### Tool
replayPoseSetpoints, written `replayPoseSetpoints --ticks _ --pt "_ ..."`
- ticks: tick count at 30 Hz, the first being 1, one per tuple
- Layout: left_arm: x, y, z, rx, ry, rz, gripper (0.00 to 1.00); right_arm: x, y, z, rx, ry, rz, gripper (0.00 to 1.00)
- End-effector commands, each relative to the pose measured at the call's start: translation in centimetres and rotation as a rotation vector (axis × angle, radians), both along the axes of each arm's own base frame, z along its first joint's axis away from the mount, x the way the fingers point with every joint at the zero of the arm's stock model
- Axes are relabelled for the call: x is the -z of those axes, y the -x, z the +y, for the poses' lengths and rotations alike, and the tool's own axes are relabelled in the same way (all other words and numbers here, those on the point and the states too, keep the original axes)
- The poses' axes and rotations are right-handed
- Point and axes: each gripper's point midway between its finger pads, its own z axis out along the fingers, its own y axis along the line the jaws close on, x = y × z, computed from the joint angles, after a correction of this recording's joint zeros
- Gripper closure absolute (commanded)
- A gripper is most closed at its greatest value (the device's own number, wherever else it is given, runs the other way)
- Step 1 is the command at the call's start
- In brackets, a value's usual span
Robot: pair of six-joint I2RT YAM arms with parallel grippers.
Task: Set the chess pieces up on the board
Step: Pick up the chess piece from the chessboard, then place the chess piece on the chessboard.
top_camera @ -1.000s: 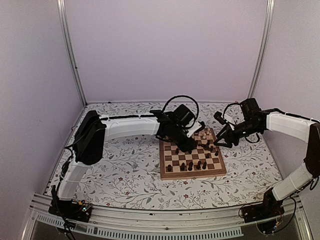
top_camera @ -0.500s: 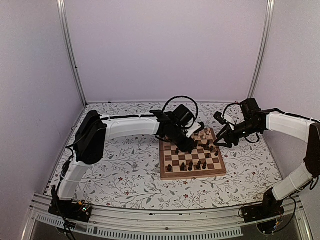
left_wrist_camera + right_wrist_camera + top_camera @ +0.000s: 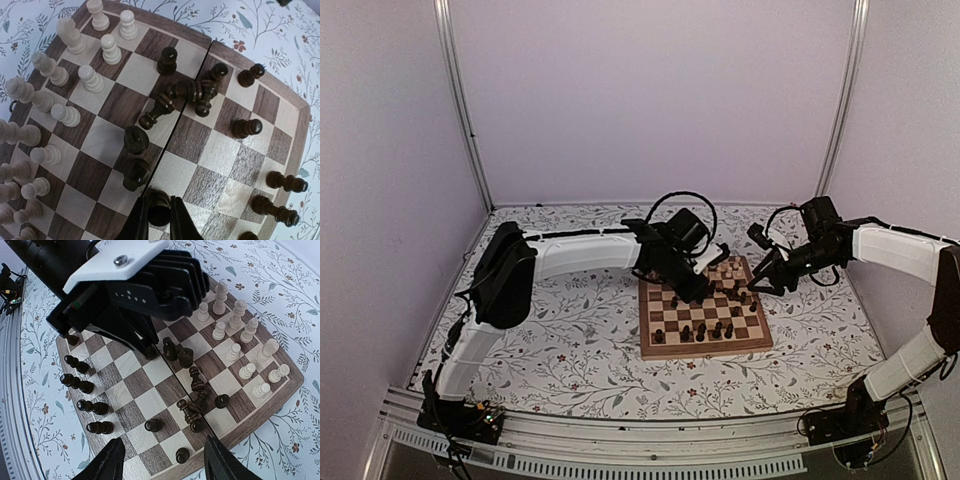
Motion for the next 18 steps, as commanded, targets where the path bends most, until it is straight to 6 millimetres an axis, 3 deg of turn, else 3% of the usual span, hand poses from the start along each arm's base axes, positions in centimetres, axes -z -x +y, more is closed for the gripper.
replayPoseSetpoints --ticks 1,4,8,12,18 --pt "-3.5 -0.2 -0.6 0.003 0.051 -0.032 0.91 0.0 -0.8 -0.4 0.024 0.032 -0.017 0.43" --pt "-6.4 0.8 -1.7 0.017 0.123 -0.038 0.91 0.2 -1.8 -1.2 0.073 0.067 -0.034 0.44" --pt "-8.7 2.3 -3.2 0.060 0.186 -0.052 0.92 0.0 -3.1 -2.7 0.152 0.093 -0.048 0.44" --pt "-9.2 4.3 -5.0 0.137 0.231 -0.049 0.92 0.1 -4.7 -5.1 0.257 0.126 -0.065 0.43" --pt "-8.0 8.1 -7.5 0.298 0.231 -0.055 0.91 0.9 -6.6 -8.6 0.405 0.171 -0.053 0.43"
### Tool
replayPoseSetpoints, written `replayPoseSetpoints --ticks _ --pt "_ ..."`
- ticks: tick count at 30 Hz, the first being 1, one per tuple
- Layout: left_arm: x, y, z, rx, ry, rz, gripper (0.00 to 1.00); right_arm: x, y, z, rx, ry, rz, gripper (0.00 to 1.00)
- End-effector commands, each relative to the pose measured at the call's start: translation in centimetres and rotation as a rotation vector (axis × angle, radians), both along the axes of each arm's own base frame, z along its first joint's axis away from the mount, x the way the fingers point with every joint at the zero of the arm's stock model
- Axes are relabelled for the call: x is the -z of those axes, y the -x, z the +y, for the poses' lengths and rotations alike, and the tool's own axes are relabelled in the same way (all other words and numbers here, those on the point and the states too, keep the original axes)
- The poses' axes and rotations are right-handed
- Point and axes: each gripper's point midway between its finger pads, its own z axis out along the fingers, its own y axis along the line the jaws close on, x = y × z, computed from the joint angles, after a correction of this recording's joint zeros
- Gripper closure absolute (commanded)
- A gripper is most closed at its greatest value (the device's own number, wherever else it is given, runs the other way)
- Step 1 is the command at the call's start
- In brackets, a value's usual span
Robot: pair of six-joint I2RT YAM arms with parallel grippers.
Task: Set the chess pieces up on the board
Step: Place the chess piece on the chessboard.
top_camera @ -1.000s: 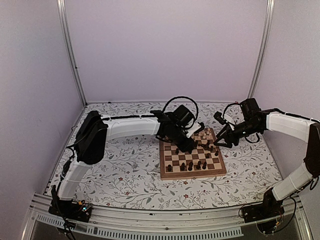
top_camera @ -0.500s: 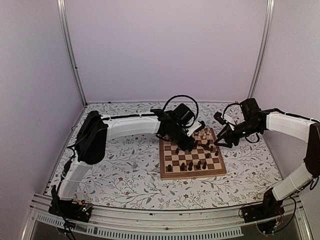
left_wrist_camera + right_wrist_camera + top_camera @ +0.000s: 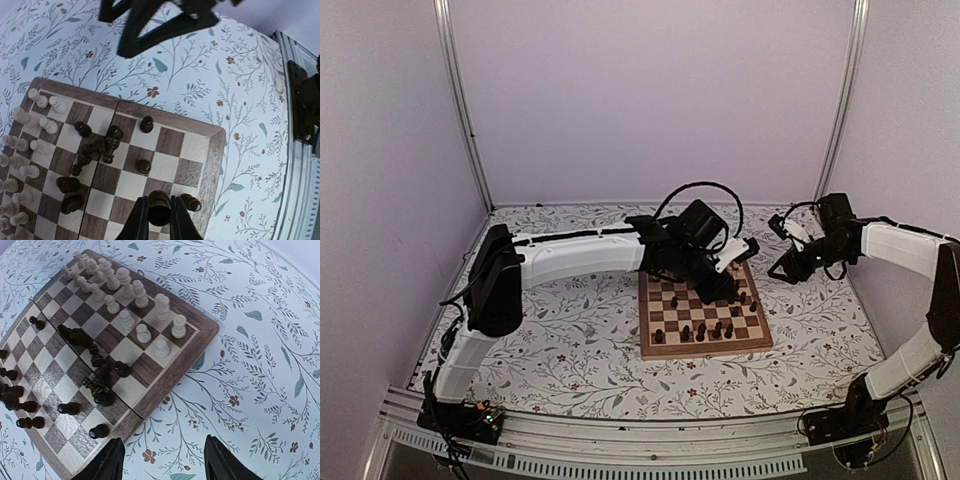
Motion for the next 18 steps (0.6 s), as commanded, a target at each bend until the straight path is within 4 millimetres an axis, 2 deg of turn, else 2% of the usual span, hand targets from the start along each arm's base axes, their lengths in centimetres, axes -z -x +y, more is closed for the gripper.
replayPoseSetpoints --ticks 1,5,8,18 --pt "-1.3 3.2 -2.9 0.142 0.060 -0.042 0.90 -0.1 -2.3 -2.4 0.120 0.039 -0.024 0.42" --pt "0.1 4.5 -4.4 0.171 0.054 -0.042 0.90 0.2 -2.4 -2.8 0.134 0.045 -0.019 0.42" --pt "1.4 4.7 -5.3 0.164 0.046 -0.060 0.91 0.3 -2.4 -2.9 0.137 0.051 -0.019 0.42" --pt "3.3 4.7 -7.1 0.153 0.074 -0.034 0.90 1.0 -2.4 -3.2 0.146 0.068 -0.004 0.41"
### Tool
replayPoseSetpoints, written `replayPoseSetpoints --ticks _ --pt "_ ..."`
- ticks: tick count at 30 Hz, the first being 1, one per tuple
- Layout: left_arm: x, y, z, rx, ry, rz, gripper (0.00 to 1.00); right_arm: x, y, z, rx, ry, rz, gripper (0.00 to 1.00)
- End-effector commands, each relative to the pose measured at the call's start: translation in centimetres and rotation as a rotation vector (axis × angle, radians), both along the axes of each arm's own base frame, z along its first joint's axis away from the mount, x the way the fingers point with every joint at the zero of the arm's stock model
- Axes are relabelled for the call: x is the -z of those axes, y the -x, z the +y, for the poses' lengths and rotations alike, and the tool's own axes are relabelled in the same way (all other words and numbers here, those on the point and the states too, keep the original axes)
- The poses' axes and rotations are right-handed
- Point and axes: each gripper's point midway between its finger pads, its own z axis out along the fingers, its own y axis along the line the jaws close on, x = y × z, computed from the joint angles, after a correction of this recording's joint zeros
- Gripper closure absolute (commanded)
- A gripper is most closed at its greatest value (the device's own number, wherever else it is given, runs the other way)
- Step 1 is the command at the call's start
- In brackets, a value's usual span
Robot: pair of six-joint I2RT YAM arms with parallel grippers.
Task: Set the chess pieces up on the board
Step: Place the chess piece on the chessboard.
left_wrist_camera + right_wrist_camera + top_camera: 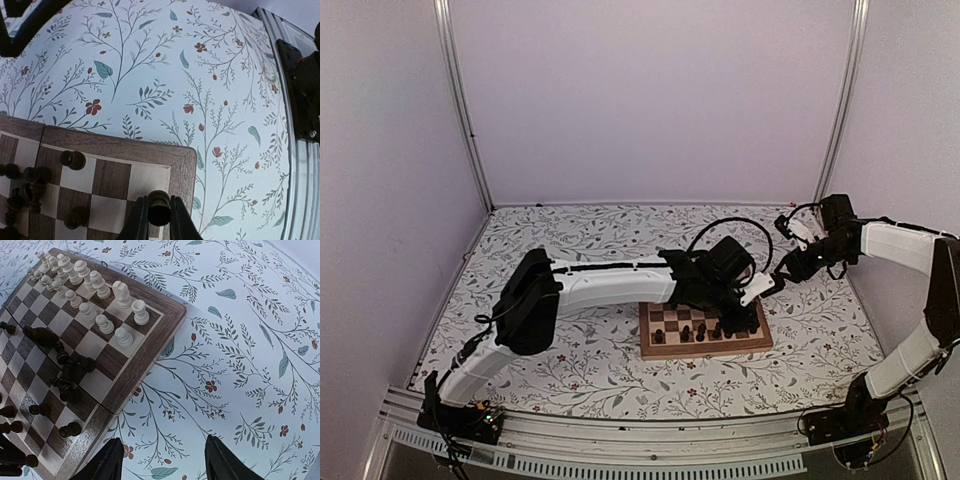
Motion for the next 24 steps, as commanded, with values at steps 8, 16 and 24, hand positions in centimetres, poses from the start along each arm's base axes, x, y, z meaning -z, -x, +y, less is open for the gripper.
replayPoseSetpoints --ticks 8,16,24 --pt "0.1 -0.3 -1.8 -0.002 0.055 -0.004 0.90 0.2 -0.8 -0.3 0.015 0.010 -0.006 0.41" --pt "0.9 -0.2 -1.9 0.001 0.045 0.008 0.89 0.5 -0.7 -0.2 0.008 0.007 0.007 0.41" --pt "1.1 -0.3 -1.8 -0.001 0.035 0.006 0.74 0.6 -0.6 -0.1 0.003 0.004 0.013 0.41"
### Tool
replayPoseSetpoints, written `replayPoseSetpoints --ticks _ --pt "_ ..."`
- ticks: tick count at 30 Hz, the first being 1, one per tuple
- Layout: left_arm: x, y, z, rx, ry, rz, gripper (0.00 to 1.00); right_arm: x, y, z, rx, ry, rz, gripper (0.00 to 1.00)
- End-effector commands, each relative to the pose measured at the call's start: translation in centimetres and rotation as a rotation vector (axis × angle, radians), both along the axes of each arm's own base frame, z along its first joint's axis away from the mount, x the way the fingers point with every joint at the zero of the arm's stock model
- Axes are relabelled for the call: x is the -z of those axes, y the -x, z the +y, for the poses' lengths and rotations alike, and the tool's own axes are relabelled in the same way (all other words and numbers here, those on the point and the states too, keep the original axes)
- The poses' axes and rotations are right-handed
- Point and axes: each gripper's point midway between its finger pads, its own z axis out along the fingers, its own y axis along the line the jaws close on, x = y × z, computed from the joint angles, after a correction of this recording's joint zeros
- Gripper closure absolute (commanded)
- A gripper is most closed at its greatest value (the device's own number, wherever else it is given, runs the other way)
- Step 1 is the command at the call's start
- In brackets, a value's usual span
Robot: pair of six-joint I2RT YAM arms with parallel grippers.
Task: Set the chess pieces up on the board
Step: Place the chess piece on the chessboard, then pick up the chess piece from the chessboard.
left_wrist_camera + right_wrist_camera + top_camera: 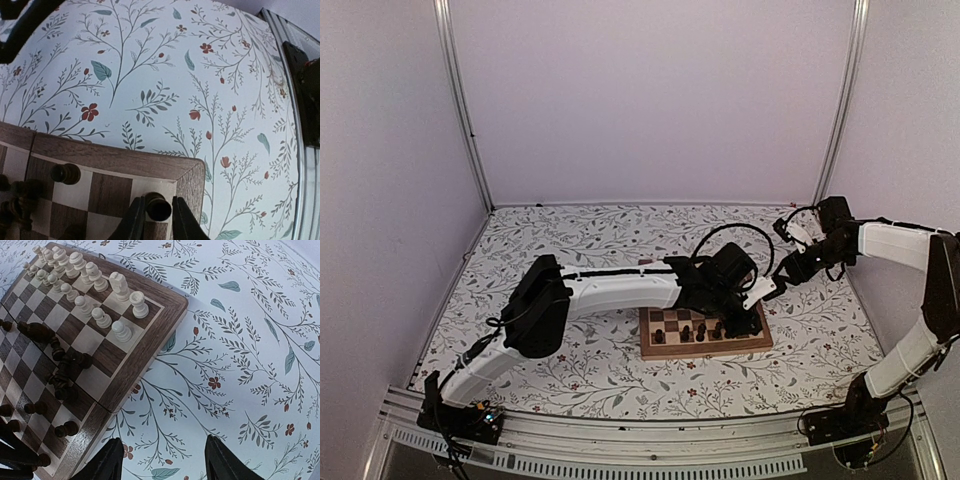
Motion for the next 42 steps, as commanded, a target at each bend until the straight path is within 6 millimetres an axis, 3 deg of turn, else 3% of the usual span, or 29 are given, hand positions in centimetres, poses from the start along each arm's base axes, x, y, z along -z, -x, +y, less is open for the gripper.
replayPoseSetpoints --ticks 1,7,11,14,18,24,32,42 --pt "-1.1 0.2 -0.6 0.009 0.028 -0.006 0.71 -0.4 -0.6 -0.1 0.002 -0.002 -0.014 0.41" --pt "-3.3 0.1 -0.9 0.003 0.072 -0.008 0.62 -0.4 -0.6 0.0 0.001 -0.003 -0.012 0.41" --pt "-6.1 -0.1 -0.9 -0.008 0.113 -0.032 0.60 -0.4 -0.6 0.0 0.001 -0.004 -0.012 0.41" --pt "-8.7 -1.6 0.1 -0.063 0.137 -0.095 0.59 -0.4 -0.6 0.0 -0.001 -0.004 -0.011 0.41" --pt "-11.1 -5.4 2.6 -0.198 0.128 -0.156 0.59 -0.3 -0.6 0.0 -0.002 -0.004 -0.010 0.41" --pt "-9.2 -10.8 6.8 -0.371 0.029 -0.137 0.59 -0.4 -0.6 0.0 -0.003 -0.004 -0.011 0.41" --pt "-4.9 -11.7 9.8 -0.390 -0.103 -0.113 0.56 -0.2 -0.6 0.0 -0.003 -0.003 -0.007 0.41" --pt "-1.6 -12.1 10.5 -0.390 -0.149 -0.064 0.52 0.3 -0.5 0.1 -0.004 -0.003 0.010 0.41"
